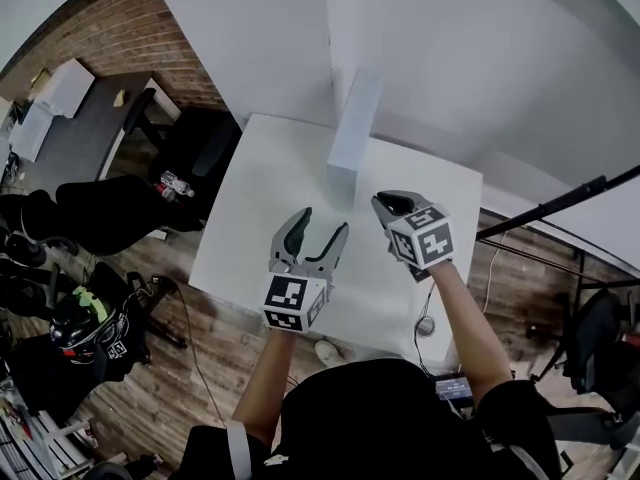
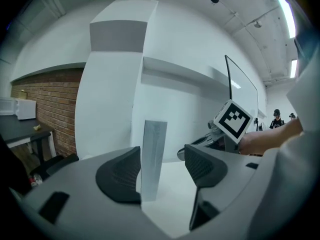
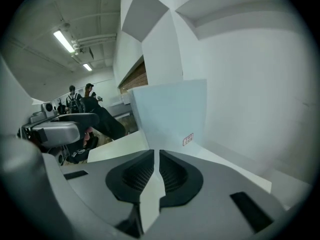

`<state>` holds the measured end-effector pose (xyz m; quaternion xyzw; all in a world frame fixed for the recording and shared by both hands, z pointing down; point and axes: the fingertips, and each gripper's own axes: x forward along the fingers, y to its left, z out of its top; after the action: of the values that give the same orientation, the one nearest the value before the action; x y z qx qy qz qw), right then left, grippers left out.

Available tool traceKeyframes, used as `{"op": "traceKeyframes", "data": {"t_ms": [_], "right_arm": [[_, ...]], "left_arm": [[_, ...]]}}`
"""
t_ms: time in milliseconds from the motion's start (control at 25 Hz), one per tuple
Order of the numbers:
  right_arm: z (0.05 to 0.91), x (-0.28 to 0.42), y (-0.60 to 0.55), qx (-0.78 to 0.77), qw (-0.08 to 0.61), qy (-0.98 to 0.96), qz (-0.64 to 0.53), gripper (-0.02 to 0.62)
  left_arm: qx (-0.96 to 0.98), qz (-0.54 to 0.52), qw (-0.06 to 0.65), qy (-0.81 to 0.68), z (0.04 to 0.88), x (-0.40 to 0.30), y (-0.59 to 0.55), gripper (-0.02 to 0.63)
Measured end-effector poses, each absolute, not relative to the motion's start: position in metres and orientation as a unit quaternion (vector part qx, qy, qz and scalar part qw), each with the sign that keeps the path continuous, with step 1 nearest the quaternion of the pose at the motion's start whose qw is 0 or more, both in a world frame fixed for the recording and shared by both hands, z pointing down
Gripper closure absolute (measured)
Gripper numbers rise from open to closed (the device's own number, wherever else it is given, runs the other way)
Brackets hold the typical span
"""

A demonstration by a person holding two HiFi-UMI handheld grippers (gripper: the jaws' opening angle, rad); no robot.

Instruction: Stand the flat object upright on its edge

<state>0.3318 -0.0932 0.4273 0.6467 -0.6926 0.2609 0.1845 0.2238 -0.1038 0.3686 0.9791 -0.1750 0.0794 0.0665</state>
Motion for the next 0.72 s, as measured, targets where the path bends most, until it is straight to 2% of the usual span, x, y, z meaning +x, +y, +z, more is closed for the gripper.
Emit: {"op": "traceKeyframes", "data": {"t_ms": [160, 240, 360, 640, 720], "right_arm": [[0.396, 0.322, -0.084, 0.664, 0.135, -0.694, 0.243, 0.541], [0.38, 0.314, -0.076, 0.673, 0.119, -0.693, 0.23, 0.541], [0.36, 0.299, -0.068, 0.676, 0.106, -0.699, 0.21, 0.541], [0.322, 0.265, -0.048, 0.675, 0.096, -0.712, 0.17, 0.541], [0.312, 0.256, -0.042, 0.676, 0.094, -0.713, 0.159, 0.54]], "left_arm": [[0.978, 0.074, 0.063, -0.185, 0.356, 0.211, -0.091, 0.338], [0.977, 0.072, 0.054, -0.193, 0.348, 0.203, -0.081, 0.384], [0.978, 0.062, 0.051, -0.191, 0.334, 0.191, -0.07, 0.393], [0.98, 0.04, 0.052, -0.186, 0.306, 0.165, -0.054, 0.47], [0.981, 0.035, 0.044, -0.188, 0.297, 0.157, -0.052, 0.511]]}}
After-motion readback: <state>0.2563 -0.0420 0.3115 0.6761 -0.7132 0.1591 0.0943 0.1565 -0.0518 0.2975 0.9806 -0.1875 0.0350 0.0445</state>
